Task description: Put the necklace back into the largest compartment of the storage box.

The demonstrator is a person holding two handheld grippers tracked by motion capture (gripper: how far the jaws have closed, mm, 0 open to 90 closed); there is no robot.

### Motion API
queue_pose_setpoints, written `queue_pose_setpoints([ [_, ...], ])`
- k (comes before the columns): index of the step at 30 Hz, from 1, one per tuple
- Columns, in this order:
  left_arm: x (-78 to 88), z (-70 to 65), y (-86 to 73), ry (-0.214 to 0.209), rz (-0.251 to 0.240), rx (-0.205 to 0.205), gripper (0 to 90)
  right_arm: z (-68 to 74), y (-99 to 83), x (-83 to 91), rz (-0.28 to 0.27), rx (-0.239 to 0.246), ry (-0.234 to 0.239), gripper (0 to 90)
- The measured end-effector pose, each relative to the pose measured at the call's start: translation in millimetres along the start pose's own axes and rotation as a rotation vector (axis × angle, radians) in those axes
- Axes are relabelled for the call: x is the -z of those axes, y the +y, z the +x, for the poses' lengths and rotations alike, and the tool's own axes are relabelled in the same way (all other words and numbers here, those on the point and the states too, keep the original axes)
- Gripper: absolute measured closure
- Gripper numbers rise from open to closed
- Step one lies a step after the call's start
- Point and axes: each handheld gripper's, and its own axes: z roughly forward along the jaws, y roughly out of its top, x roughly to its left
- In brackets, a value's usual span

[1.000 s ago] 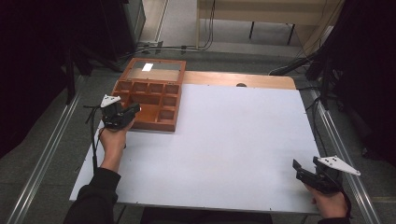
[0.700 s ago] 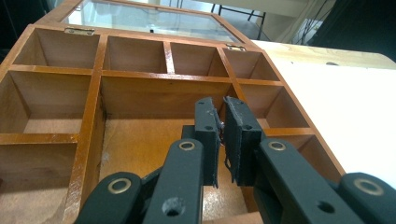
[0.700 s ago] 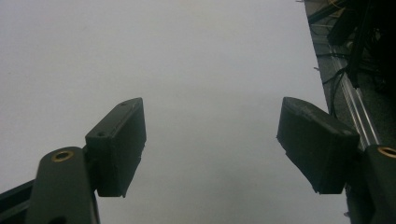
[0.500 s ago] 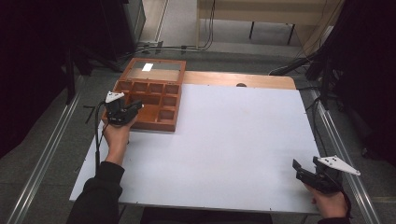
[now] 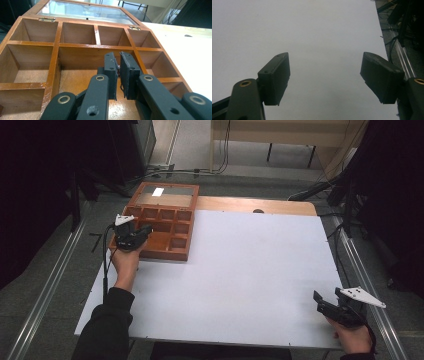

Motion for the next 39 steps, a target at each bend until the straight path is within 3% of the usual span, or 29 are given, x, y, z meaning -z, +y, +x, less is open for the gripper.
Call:
queue_pose_setpoints([
  [16, -16.7, 5.5, -6.3, 0.029, 0.037, 0.004, 83.2, -0.5, 0.1, 0.3, -0.002, 0.000, 0.000, 21.8],
  [19, -17.6, 7.5, -6.5, 0.016, 0.047, 0.026, 74.7, -0.8, -0.1, 0.4, -0.005, 0.002, 0.003, 21.8],
  [25, -14.3, 7.7, -5.8, 0.005, 0.053, 0.026, 63.2, -0.7, 0.0, 0.2, -0.005, 0.001, 0.001, 21.8],
  [30, -8.0, 4.1, -5.9, 0.005, 0.077, -0.002, 54.7, -0.7, 0.0, 0.6, -0.005, 0.001, 0.002, 21.8],
  [34, 0.5, -3.3, -7.4, -0.002, 0.029, -0.026, 51.0, -0.4, 0.1, 0.8, -0.004, 0.000, 0.002, 21.8],
  [39, 8.1, -5.8, -9.9, -0.007, 0.023, -0.023, 46.9, -0.2, 0.3, 0.8, -0.003, 0.002, 0.002, 21.8],
])
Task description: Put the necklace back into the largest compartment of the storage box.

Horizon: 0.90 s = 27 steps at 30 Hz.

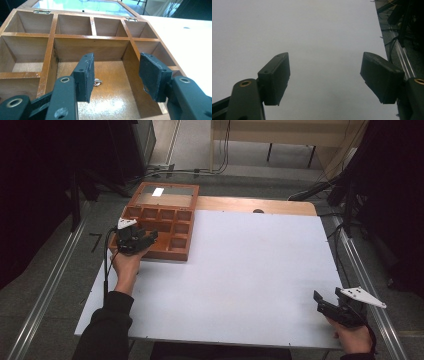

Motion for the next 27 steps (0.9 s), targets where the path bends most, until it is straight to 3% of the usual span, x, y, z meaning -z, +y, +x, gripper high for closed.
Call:
queue_pose_setpoints([
  [11, 21.6, -7.7, -5.4, 0.024, -0.026, -0.032, 36.3, 0.2, 0.1, 0.1, 0.000, -0.001, -0.001, 21.8],
  [27, 37.2, -8.6, -13.4, 0.003, -0.022, -0.006, 25.0, 0.1, 0.1, 0.3, -0.001, 0.001, -0.002, 21.8],
])
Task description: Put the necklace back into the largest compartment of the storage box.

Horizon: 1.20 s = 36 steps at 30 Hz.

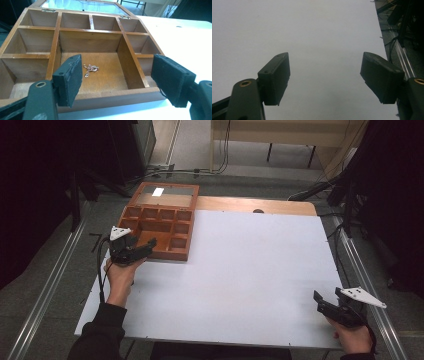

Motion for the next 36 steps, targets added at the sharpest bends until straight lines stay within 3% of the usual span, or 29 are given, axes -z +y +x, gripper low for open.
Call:
queue_pose_setpoints([
  [9, 11.1, 0.0, -7.9, -0.005, -0.006, 0.008, 21.4, 0.4, 0.1, 0.0, 0.000, 0.001, 0.004, 21.8],
  [22, 26.0, -6.0, -18.6, -0.011, -0.013, -0.016, 20.1, 0.6, 0.0, 0.2, -0.001, 0.001, 0.005, 21.8],
  [27, 28.7, -9.2, -23.9, 0.001, -0.007, -0.048, 20.1, 0.5, 0.2, 0.2, -0.002, -0.001, 0.005, 21.8],
  [36, 35.9, -11.9, -36.8, -0.011, 0.010, -0.058, 20.1, 0.2, 0.0, 0.5, -0.002, 0.000, 0.004, 21.8],
])
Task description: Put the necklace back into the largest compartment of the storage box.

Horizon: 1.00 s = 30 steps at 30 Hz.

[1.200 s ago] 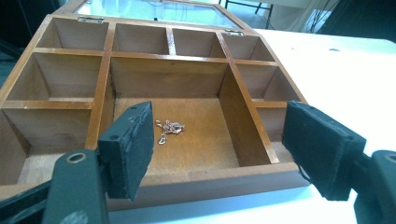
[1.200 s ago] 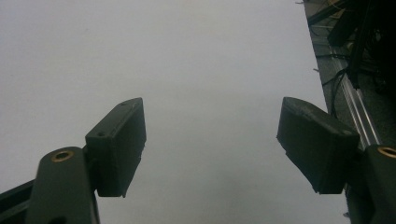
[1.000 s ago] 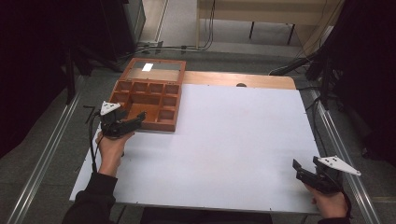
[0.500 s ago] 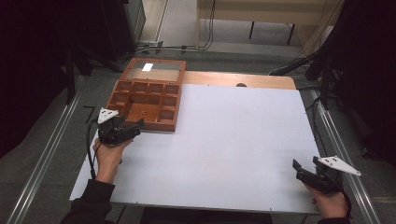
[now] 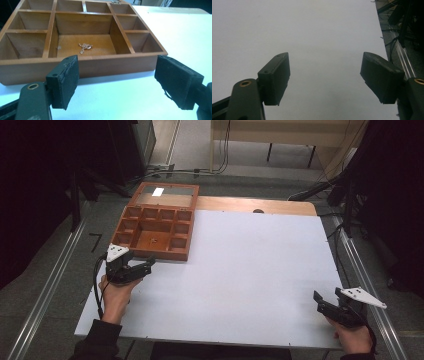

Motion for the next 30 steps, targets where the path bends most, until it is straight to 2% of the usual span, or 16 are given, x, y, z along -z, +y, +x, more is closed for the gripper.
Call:
queue_pose_setpoints([
  [16, 11.2, -3.2, -15.5, -0.005, 0.010, -0.041, 20.1, 0.0, 0.0, -0.1, -0.002, 0.007, 0.001, 21.8],
  [30, 25.7, -5.2, -25.6, -0.009, 0.001, -0.049, 20.1, 0.3, -0.1, 0.7, 0.000, 0.003, 0.000, 21.8],
])
